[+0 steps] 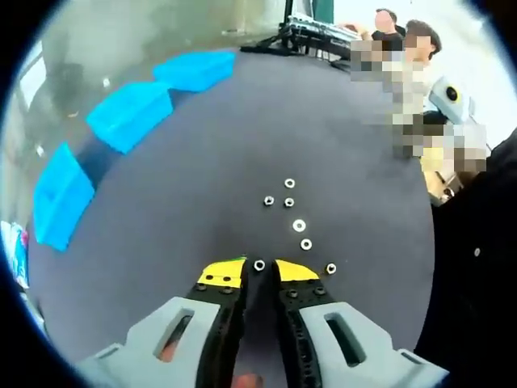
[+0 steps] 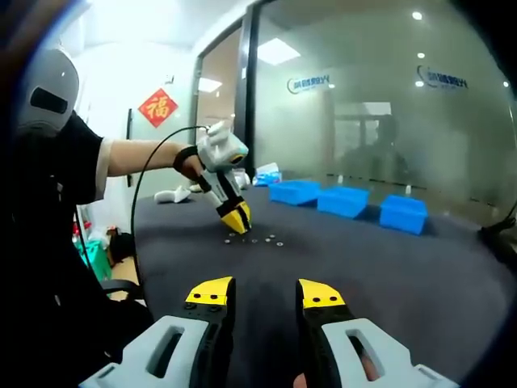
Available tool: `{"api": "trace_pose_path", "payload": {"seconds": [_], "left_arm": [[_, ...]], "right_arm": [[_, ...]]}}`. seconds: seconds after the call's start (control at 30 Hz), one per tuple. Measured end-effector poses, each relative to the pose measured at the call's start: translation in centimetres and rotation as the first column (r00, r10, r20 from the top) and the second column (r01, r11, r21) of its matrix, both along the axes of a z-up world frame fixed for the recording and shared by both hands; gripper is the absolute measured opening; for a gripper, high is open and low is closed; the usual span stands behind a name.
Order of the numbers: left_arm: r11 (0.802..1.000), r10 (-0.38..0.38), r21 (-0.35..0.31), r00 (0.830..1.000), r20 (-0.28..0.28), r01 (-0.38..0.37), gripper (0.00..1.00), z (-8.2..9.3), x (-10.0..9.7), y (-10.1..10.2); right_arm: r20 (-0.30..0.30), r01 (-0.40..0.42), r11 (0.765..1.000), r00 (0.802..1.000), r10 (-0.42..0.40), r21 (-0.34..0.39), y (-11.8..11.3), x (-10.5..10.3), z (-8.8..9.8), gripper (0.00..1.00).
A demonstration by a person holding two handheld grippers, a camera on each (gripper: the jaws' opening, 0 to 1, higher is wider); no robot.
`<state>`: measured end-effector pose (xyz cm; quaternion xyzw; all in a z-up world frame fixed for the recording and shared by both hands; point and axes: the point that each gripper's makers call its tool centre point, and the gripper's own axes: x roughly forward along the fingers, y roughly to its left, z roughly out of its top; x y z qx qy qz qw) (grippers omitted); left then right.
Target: Sort the screws, nuts, and washers into the corresponding bins
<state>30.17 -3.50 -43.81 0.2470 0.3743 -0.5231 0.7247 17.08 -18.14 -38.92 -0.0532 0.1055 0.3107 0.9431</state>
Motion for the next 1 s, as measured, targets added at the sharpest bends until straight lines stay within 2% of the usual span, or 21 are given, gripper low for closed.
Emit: {"api": "trace_pose_path", "payload": {"seconds": [0.33,0.47,0.6,0.7,0.77,0.83,0.9,0.93,1.0], "left_arm": [[0.997,0.049,-0.057,0.999,-0.019,-0.05,0.06,0.0,0.0,0.1],[0.985,0.085,-0.147,0.996,-0.015,-0.086,0.05,0.7,0.0,-0.4],[0.946,0.132,-0.296,0.991,-0.013,-0.13,0.05,2.9,0.2,-1.2],[0.909,0.19,-0.385,0.981,0.045,-0.158,0.05,5.0,0.9,-1.1],[0.894,0.222,-0.417,0.971,0.091,-0.165,0.05,5.9,1.4,-0.8],[0.862,0.258,-0.475,0.96,0.105,-0.179,0.05,7.0,1.5,-0.7],[0.838,0.303,-0.509,0.944,0.134,-0.197,0.05,7.8,1.8,-0.1],[0.838,0.311,-0.509,0.938,0.151,-0.196,0.05,8.0,1.8,0.2],[0.822,0.337,-0.531,0.927,0.165,-0.205,0.05,8.6,1.9,0.7]], "right_arm": [[0.0,0.003,1.0,1.0,-0.003,-0.013,-0.1,0.1,-0.1,0.27],[0.003,0.01,1.0,1.0,-0.01,-0.019,-0.3,0.2,-0.1,0.27],[0.013,0.026,1.0,1.0,-0.026,-0.01,-0.6,0.5,0.4,0.27],[0.023,0.039,0.999,0.999,-0.039,0.003,-0.8,0.7,0.9,0.27],[0.028,0.045,0.999,0.999,-0.045,0.009,-0.9,0.8,1.1,0.27],[0.036,0.051,0.999,0.998,-0.051,0.012,-0.9,0.9,1.4,0.27],[0.043,0.056,0.998,0.997,-0.057,0.016,-0.8,0.9,1.6,0.27],[0.047,0.059,0.998,0.997,-0.06,0.021,-0.8,1.0,1.8,0.27],[0.053,0.06,0.998,0.997,-0.062,0.026,-0.7,1.0,2.1,0.27]]}}
